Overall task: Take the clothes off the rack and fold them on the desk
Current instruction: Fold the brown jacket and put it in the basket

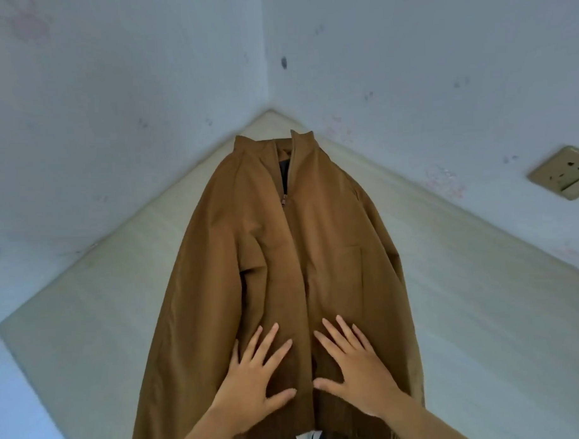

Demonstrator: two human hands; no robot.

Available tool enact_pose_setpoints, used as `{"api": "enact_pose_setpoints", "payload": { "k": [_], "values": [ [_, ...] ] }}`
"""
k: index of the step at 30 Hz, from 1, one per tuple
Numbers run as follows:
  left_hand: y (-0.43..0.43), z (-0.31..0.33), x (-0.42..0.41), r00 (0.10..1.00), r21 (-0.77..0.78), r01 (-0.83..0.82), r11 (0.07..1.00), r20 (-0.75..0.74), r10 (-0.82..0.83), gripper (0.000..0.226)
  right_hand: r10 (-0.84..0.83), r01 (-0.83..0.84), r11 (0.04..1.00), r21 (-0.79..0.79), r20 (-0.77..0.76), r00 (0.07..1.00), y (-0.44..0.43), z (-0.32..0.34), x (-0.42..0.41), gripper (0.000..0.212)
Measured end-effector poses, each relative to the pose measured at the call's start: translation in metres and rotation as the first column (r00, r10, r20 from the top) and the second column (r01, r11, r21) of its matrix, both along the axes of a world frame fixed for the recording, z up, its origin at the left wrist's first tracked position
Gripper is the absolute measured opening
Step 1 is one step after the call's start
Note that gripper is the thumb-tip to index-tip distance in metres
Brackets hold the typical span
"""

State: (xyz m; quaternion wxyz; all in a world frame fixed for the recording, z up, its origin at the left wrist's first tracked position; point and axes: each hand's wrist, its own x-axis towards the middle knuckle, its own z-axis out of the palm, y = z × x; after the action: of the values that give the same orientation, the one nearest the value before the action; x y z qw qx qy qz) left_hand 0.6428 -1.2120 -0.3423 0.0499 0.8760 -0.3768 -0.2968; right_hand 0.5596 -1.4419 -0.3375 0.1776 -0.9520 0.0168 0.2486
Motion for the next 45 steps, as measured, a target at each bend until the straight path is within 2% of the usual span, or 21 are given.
{"api": "enact_pose_setpoints", "payload": {
  "k": [3, 5, 9, 14, 16, 19, 22, 25, 27, 29, 30, 32, 34, 36, 37, 38, 39, 41, 42, 43, 45],
  "values": [
    [0.014, -0.001, -0.014, 0.999, 0.038, 0.05, 0.998, 0.009, -0.05, 0.112, 0.137, -0.138, 0.99, -0.021, -0.047, 0.989, -0.003, -0.009, -0.028, 0.11],
    [0.02, -0.006, -0.026, 0.992, 0.1, 0.097, 0.99, 0.073, -0.105, 0.121, 0.178, -0.181, 0.981, -0.076, -0.037, 0.983, -0.003, -0.015, -0.039, 0.114],
    [0.029, -0.012, -0.046, 0.982, 0.07, 0.121, 0.99, 0.14, -0.13, 0.113, 0.204, -0.21, 0.966, -0.148, -0.056, 0.977, 0.004, -0.018, -0.046, 0.116],
    [0.048, -0.015, -0.051, 0.97, 0.006, 0.012, 1.0, 0.244, -0.014, 0.116, 0.118, -0.121, 0.974, -0.19, -0.024, 0.993, 0.006, -0.015, -0.044, 0.107],
    [0.047, -0.02, -0.045, 0.949, 0.018, -0.038, 0.999, 0.314, 0.03, 0.112, 0.08, -0.076, 0.979, -0.19, 0.016, 0.997, 0.009, -0.003, -0.028, 0.097],
    [0.044, -0.014, -0.023, 0.911, 0.016, -0.209, 0.978, 0.366, 0.189, 0.097, 0.025, 0.032, 0.964, -0.263, 0.21, 0.977, 0.01, 0.02, 0.008, 0.083],
    [0.052, -0.009, -0.003, 0.874, 0.013, -0.352, 0.936, 0.362, 0.324, 0.08, -0.146, 0.233, 0.907, -0.35, 0.258, 0.955, -0.005, 0.03, 0.026, 0.096],
    [0.064, -0.017, 0.0, 0.883, -0.032, -0.348, 0.937, 0.326, 0.339, 0.073, -0.114, 0.172, 0.917, -0.36, 0.177, 0.978, 0.005, 0.021, 0.004, 0.114],
    [0.074, -0.021, -0.005, 0.901, -0.087, -0.29, 0.953, 0.311, 0.303, 0.068, -0.047, 0.108, 0.918, -0.381, 0.168, 0.985, 0.018, 0.009, -0.025, 0.109],
    [0.084, -0.021, -0.01, 0.905, -0.131, -0.254, 0.958, 0.318, 0.283, 0.059, -0.081, 0.152, 0.901, -0.406, 0.189, 0.979, 0.021, -0.002, -0.05, 0.106],
    [0.089, -0.019, -0.012, 0.898, -0.156, -0.275, 0.949, 0.311, 0.311, 0.052, -0.112, 0.182, 0.887, -0.424, 0.184, 0.977, 0.018, -0.002, -0.059, 0.1],
    [0.105, -0.018, -0.011, 0.869, -0.176, -0.379, 0.909, 0.269, 0.415, 0.039, -0.178, 0.275, 0.862, -0.425, 0.254, 0.951, 0.001, 0.003, -0.073, 0.07],
    [0.125, -0.014, -0.007, 0.767, -0.213, -0.563, 0.799, 0.225, 0.601, 0.028, -0.473, 0.549, 0.809, -0.21, 0.322, 0.82, -0.023, 0.017, -0.081, 0.047],
    [0.147, -0.01, -0.004, 0.605, -0.315, -0.722, 0.616, 0.144, 0.783, 0.022, -0.807, 0.82, 0.546, 0.173, 0.369, 0.461, -0.047, 0.032, -0.09, 0.047],
    [0.156, -0.01, -0.005, 0.57, -0.34, -0.742, 0.578, 0.133, 0.811, 0.027, -0.876, 0.836, 0.425, 0.346, 0.39, 0.284, -0.057, 0.035, -0.098, 0.051],
    [0.161, -0.01, -0.009, 0.58, -0.345, -0.727, 0.593, 0.154, 0.8, 0.036, -0.889, 0.814, 0.394, 0.426, 0.401, 0.22, -0.058, 0.039, -0.106, 0.055],
    [0.162, -0.01, -0.014, 0.619, -0.345, -0.689, 0.638, 0.179, 0.765, 0.049, -0.867, 0.809, 0.441, 0.389, 0.416, 0.273, -0.055, 0.04, -0.112, 0.058],
    [0.159, -0.014, -0.024, 0.744, -0.33, -0.555, 0.764, 0.213, 0.633, 0.07, -0.741, 0.766, 0.637, 0.087, 0.341, 0.578, -0.038, 0.029, -0.125, 0.064],
    [0.156, -0.017, -0.029, 0.812, -0.296, -0.471, 0.831, 0.224, 0.539, 0.075, -0.659, 0.706, 0.703, -0.089, 0.292, 0.693, -0.029, 0.022, -0.13, 0.066],
    [0.155, -0.021, -0.031, 0.859, -0.247, -0.397, 0.884, 0.24, 0.452, 0.077, -0.564, 0.629, 0.74, -0.237, 0.29, 0.773, -0.019, 0.016, -0.132, 0.07],
    [0.154, -0.023, -0.034, 0.899, -0.168, -0.302, 0.938, 0.276, 0.339, 0.078, -0.371, 0.477, 0.802, -0.358, 0.327, 0.869, -0.002, 0.009, -0.127, 0.08]
  ]
}}
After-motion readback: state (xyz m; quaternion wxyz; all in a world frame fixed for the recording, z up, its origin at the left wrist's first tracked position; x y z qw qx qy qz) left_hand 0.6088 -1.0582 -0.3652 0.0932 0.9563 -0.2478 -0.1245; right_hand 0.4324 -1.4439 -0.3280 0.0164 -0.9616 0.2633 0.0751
